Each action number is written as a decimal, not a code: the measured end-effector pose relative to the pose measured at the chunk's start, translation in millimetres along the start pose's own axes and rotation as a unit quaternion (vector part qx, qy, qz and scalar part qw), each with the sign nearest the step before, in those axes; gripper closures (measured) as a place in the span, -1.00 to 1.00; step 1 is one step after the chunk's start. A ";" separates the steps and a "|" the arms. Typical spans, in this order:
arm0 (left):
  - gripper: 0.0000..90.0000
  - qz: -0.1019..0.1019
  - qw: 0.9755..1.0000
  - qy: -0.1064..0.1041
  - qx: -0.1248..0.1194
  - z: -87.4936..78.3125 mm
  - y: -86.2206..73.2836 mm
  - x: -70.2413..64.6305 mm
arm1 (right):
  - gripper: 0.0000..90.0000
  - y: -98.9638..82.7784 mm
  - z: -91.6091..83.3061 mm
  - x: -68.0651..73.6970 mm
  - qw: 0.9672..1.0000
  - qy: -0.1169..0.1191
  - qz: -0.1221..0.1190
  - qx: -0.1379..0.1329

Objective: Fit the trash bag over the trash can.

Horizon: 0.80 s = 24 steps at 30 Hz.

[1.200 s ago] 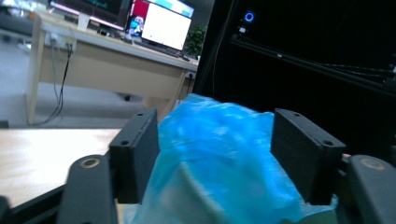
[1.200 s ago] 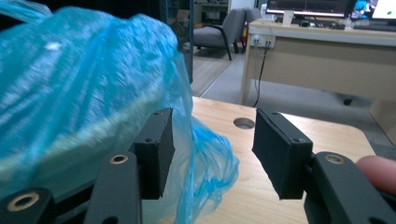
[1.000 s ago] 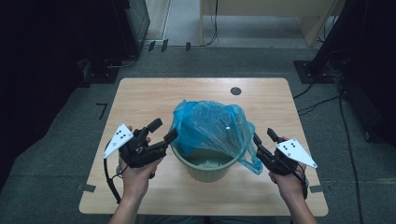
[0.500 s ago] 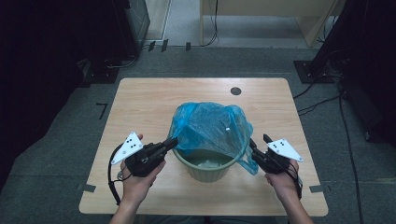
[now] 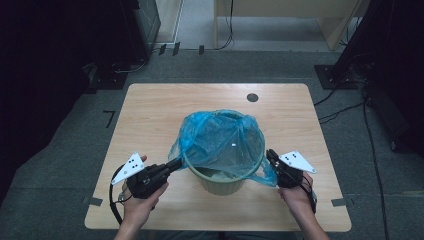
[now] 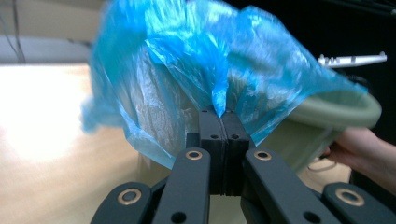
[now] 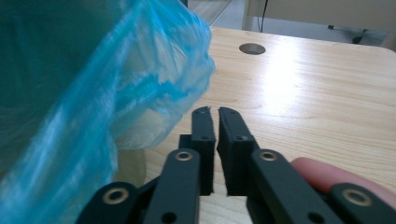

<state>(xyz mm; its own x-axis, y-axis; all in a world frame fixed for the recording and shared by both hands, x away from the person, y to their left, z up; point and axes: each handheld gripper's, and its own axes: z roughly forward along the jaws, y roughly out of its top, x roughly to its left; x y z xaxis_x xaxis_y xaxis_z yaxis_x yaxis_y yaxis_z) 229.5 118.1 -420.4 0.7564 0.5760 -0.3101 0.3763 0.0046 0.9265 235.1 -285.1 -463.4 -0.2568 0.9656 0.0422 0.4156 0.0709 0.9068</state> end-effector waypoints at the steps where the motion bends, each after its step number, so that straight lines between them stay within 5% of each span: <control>1: 1.00 -0.004 1.000 -0.007 0.004 1.2 -2.8 1.4 | 1.00 -0.3 -0.3 -0.4 1.000 0.001 0.000 0.002; 5: 1.00 -0.001 1.000 -0.014 0.013 4.4 -8.2 2.6 | 0.93 0.9 -4.3 -2.3 1.000 0.004 0.001 -0.008; 12: 1.00 0.001 1.000 -0.003 0.000 0.9 -5.8 2.1 | 0.70 15.7 -26.1 -19.7 0.996 0.001 0.047 -0.074; 15: 0.99 0.003 1.000 0.001 -0.013 -2.0 -3.2 0.9 | 0.53 23.4 -39.0 -23.5 0.990 0.053 0.062 -0.116; 19: 0.96 0.009 1.000 0.002 -0.027 -5.5 0.5 -2.4 | 0.26 32.9 -51.5 -17.5 0.984 0.102 0.049 -0.138; 24: 0.94 0.012 0.999 0.004 -0.035 -7.3 2.4 -4.5 | 0.13 30.8 -47.2 -7.4 0.986 0.115 0.032 -0.113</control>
<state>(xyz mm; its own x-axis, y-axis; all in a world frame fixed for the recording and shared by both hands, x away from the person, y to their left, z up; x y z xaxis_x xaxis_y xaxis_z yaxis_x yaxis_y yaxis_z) 223.1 121.5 -415.3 0.7606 0.5827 -0.2862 0.3199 0.0473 0.9463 208.6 -301.9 -416.1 -0.4376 0.8823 0.1734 0.2396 -0.0714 0.9682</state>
